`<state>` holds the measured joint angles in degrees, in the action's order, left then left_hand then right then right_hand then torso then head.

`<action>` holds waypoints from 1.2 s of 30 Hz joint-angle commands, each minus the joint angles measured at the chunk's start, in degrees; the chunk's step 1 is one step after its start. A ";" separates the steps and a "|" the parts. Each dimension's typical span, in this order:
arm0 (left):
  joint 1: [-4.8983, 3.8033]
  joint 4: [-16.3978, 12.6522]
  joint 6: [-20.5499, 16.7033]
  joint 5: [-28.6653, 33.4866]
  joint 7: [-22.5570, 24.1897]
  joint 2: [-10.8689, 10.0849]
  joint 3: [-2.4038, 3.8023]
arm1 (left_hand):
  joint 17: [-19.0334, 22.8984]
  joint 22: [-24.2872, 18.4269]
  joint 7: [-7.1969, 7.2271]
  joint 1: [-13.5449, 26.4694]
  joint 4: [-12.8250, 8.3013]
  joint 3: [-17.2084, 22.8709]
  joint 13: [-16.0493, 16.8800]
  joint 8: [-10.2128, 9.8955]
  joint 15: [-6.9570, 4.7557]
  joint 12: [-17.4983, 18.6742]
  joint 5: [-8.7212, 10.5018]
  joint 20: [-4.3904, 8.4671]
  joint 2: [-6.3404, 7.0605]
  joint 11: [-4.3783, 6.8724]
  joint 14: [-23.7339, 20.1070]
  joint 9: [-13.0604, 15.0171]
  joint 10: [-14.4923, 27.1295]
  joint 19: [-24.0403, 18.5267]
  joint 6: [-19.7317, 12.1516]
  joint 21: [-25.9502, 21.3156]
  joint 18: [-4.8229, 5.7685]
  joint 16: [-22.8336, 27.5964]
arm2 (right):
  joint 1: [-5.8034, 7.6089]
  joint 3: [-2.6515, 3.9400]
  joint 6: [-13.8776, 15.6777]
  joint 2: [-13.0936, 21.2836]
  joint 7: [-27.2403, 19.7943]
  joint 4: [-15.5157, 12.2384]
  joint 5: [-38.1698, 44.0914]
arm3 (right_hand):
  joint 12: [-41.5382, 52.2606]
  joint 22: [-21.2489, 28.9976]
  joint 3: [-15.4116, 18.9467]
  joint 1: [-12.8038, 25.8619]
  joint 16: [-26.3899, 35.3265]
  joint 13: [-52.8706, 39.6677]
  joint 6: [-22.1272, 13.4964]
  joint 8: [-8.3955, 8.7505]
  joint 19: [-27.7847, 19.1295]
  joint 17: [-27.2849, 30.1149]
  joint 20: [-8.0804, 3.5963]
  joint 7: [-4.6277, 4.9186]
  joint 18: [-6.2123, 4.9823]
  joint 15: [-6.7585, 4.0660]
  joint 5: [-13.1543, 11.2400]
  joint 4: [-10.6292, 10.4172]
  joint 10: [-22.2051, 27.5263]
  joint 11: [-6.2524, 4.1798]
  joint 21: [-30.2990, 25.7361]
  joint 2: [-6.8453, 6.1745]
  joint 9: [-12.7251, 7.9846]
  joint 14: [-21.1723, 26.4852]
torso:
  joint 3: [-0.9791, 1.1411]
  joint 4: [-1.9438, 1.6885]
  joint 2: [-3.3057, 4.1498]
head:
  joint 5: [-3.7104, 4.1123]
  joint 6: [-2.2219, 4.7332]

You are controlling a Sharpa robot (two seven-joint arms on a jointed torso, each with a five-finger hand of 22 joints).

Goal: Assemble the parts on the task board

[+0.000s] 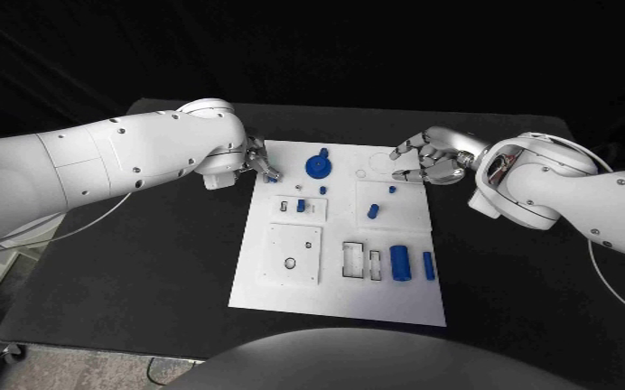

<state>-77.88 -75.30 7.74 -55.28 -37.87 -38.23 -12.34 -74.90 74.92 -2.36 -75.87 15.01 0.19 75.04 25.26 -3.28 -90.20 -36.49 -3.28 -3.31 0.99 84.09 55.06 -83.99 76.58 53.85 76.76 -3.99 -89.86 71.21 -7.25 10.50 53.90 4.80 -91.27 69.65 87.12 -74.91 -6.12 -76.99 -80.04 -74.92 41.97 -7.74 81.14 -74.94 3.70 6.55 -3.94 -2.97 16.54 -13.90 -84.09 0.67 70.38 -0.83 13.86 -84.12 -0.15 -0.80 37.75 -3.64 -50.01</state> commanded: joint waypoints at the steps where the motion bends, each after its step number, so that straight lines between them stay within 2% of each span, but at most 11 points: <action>1: 0.00 -1.65 -1.32 0.55 1.16 -1.04 0.02 | -15.10 3.09 0.33 -0.56 0.04 0.44 14.96 -0.21 -0.22 0.20 -0.36 0.24 0.16 0.32 5.91 0.09 -6.01 -0.01 0.07 -0.16 -0.38 -0.14 | -0.09 0.00 -0.97 0.16 0.09 0.04 -0.34 | -0.30 -4.93 -0.10 -0.18 0.40 -13.02 0.41 -0.04 -0.50 -7.09 -0.01 0.04 -0.78 0.41 0.44 0.35 -2.68 0.46 -0.37 0.46 -0.12 -2.61 | 0.01 -0.04 -0.02 | -0.05 0.01; 11: -0.05 -6.95 -3.02 0.59 1.38 -4.87 0.03 | -15.10 3.19 0.38 -1.03 -0.02 1.26 14.96 -0.13 -0.27 0.20 -1.02 0.28 0.71 0.37 5.91 0.23 -6.01 0.05 0.19 -0.18 -0.37 -0.14 | -0.26 0.00 -1.35 0.43 0.37 0.14 -0.67 | -0.36 -4.91 -0.13 -0.18 0.46 -12.98 0.42 -0.04 -0.53 -7.05 -0.01 0.04 -0.80 0.41 0.51 0.36 -2.61 0.46 -0.45 0.48 -0.13 -2.59 | -0.05 -0.03 -0.01 | -0.27 0.01; 18: -0.06 -9.76 -2.67 1.66 0.72 -6.24 0.03 | -15.10 3.22 0.38 -1.09 -0.03 1.38 14.96 -0.12 -0.28 0.20 -1.11 0.29 0.82 0.38 5.91 0.25 -6.01 0.07 0.19 -0.17 -0.36 -0.14 | -0.39 -0.01 -1.52 0.56 0.49 0.19 -0.85 | -0.46 -4.77 -0.14 -0.18 0.66 -12.91 0.41 -0.03 -0.65 -6.90 0.00 0.04 -0.86 0.41 0.53 0.36 -2.51 0.46 -0.72 0.49 -0.14 -2.52 | -0.04 0.02 -0.05 | -0.41 0.01; 28: -0.05 -12.77 0.12 3.45 -1.12 -6.38 0.00 | -15.10 3.31 0.42 -1.56 -0.21 2.12 14.96 -0.10 -0.32 0.20 -1.35 0.33 1.17 0.43 5.91 0.34 -6.01 0.13 0.24 -0.17 -0.35 -0.14 | -0.56 -0.01 -1.83 0.75 0.65 0.21 -1.31 | -0.56 -4.69 -0.17 -0.19 0.76 -12.85 0.41 -0.02 -0.74 -6.82 0.00 0.04 -0.90 0.42 0.57 0.36 -2.41 0.46 -0.90 0.52 -0.16 -2.48 | -0.05 0.08 0.03 | -0.64 0.01; 34: -0.03 -13.27 0.83 4.43 -2.10 -5.89 -0.04 | -15.10 3.37 0.45 -1.88 -0.30 2.88 14.96 -0.03 -0.36 0.20 -1.37 0.37 1.19 0.47 5.91 0.41 -6.01 0.17 0.42 -0.18 -0.35 -0.14 | -0.67 -0.01 -1.81 0.74 0.60 0.24 -1.36 | -0.58 -4.68 -0.18 -0.19 0.79 -12.84 0.41 -0.02 -0.75 -6.80 0.00 0.04 -0.91 0.42 0.58 0.36 -2.39 0.46 -0.93 0.53 -0.16 -2.47 | -0.02 0.09 0.06 | -0.82 0.01; 36: -0.01 -13.23 0.94 4.75 -2.26 -5.62 -0.06 | -15.10 3.41 0.41 -1.97 -0.27 3.68 14.96 -0.11 -0.37 0.20 -0.76 0.40 1.37 0.46 5.91 0.44 -6.01 0.18 0.37 -0.22 -0.35 -0.14 | -0.77 -0.01 -1.76 0.68 0.55 0.29 -1.37 | -0.58 -4.68 -0.18 -0.19 0.79 -12.84 0.41 -0.02 -0.75 -6.80 0.00 0.04 -0.91 0.42 0.58 0.36 -2.39 0.46 -0.93 0.53 -0.16 -2.47 | 0.00 0.07 0.03 | -0.87 0.01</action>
<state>-77.89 -88.38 6.98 -52.11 -39.01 -44.11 -12.40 -74.95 74.91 -2.36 -77.19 14.80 3.41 74.98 25.26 -3.28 -90.20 -37.59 -3.28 -1.93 0.99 84.09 55.42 -84.00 76.58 54.26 76.76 -3.99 -89.86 70.56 -7.25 9.62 54.60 5.26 -91.04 68.37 86.87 -74.93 -6.27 -76.99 -79.60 -74.92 41.97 -7.74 80.73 -74.91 3.69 6.55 -3.94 -2.97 16.85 -13.75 -84.09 0.67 69.78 -0.83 13.74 -84.12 -0.19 -0.72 37.78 -4.42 -50.01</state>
